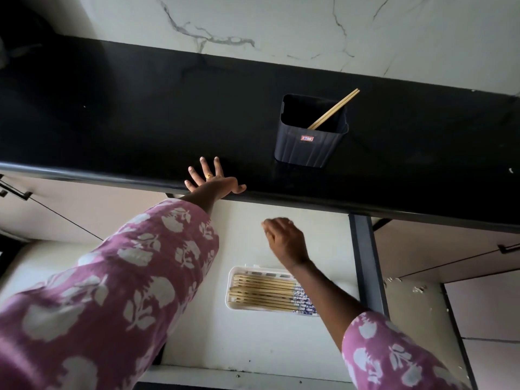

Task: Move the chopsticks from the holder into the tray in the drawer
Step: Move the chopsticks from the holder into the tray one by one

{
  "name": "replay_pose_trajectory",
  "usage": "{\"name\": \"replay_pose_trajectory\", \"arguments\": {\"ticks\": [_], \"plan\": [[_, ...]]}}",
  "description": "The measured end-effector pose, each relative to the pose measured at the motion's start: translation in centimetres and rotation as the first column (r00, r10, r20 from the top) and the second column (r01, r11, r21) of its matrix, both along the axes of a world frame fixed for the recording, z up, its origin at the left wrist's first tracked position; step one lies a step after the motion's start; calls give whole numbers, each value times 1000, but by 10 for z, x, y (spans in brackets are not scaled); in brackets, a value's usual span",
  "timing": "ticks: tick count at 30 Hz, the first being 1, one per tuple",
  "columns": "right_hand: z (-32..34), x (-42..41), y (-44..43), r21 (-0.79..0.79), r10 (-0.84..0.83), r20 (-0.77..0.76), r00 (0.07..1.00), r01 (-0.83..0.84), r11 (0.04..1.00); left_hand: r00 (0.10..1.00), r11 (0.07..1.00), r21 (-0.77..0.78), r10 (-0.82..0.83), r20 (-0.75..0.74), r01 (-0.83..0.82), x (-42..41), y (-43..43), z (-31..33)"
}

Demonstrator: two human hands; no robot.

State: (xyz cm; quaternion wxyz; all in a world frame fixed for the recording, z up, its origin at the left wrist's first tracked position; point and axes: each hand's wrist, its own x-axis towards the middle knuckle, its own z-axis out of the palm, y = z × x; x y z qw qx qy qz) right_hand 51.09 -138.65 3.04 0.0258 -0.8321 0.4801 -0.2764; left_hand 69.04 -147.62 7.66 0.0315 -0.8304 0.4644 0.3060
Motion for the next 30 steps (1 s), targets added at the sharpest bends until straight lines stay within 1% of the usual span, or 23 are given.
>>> {"name": "replay_pose_trajectory", "arguments": {"ticks": [2,4,6,8,10,14,17,19,22,25,30], "plan": [[20,-5,-22,-100,-74,83,994,82,992,1000,1000,-4,1,0,-1,0,2,2],[43,-12,-42,-217,-99,160,982,133,967,1000,1000,-8,0,-6,0,0,5,5],[63,-21,-64,-315,-128,203,971,189,930,1000,1000,-6,-5,-23,5,0,5,7],[84,-30,-83,-355,-169,229,959,244,903,1000,1000,4,-9,-22,9,-1,6,10],[102,-37,-100,-349,-228,240,944,303,887,1000,1000,10,-11,-12,11,-2,7,13],[132,-51,-131,-267,-313,290,904,390,881,1000,1000,11,-17,-7,17,-2,8,16],[144,-62,-154,-163,-368,338,866,440,883,1000,1000,12,-19,-18,19,-1,6,13],[149,-67,-170,-83,-422,375,825,484,871,1000,1000,8,-15,-27,15,1,4,11],[156,-69,-196,64,-532,400,746,556,828,1000,1000,21,-5,-17,6,1,1,8],[161,-71,-219,221,-637,348,688,601,768,1000,999,39,-1,-9,1,1,-2,5],[161,-74,-243,361,-689,206,695,601,713,1000,998,63,15,7,-15,-1,-5,4]]}}
